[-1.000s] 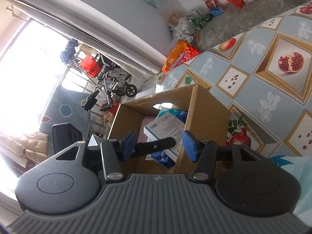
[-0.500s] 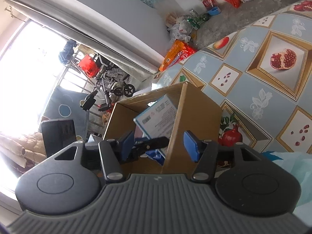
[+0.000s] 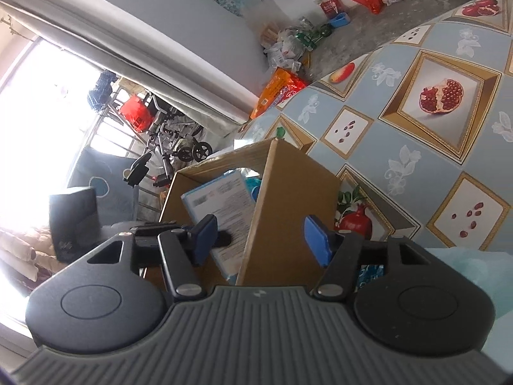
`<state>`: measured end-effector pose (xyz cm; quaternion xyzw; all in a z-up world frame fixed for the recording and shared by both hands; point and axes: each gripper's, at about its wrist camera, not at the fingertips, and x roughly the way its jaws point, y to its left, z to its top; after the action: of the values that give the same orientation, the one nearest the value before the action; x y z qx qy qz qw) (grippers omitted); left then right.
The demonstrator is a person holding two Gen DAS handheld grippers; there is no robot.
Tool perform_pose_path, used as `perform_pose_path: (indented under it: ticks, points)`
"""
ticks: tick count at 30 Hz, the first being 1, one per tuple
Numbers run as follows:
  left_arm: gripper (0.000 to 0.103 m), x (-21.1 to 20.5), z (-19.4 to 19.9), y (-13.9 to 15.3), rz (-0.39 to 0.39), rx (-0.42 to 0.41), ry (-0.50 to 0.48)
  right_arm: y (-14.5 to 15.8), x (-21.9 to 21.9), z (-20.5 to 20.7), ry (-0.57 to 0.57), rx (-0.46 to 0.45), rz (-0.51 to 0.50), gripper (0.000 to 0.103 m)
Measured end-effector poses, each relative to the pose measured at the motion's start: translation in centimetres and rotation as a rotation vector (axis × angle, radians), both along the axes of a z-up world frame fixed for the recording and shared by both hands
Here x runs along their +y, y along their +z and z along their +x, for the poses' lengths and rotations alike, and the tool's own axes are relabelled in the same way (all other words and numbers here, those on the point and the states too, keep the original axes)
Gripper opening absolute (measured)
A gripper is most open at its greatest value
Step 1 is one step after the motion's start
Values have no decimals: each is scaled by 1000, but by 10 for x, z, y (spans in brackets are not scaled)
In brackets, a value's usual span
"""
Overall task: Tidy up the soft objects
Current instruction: 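Lower the carton into the box beside the wipes pack and open both grippers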
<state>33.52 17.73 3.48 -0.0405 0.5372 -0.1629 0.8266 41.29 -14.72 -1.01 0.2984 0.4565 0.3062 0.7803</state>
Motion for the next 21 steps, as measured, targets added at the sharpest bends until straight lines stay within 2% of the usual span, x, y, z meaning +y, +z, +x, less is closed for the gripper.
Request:
perform_pose_path:
  ticks: [5,8,9,12,18,21]
  points:
    - [21,-2,3,-17,-6,52,-16,-4,3,-1,10,7,10,62]
    - [21,-6,14,-29,-31,51,-2,-4,5,-2,19,11,3,62]
    - [26,-8,17,-32,-12,38,3,-4,6,-2,20,10,-1,62]
    - [48,-18,23,-37,47,-3,30,-3,5,-3,22,3,-11,63]
    - [49,-23,18,-25,88,-66,54,-3,-7,-3,5,-7,-20,64]
    - [43,-18,11,-17,83,-94,89,-6,-10,-2,0,0,-16,64]
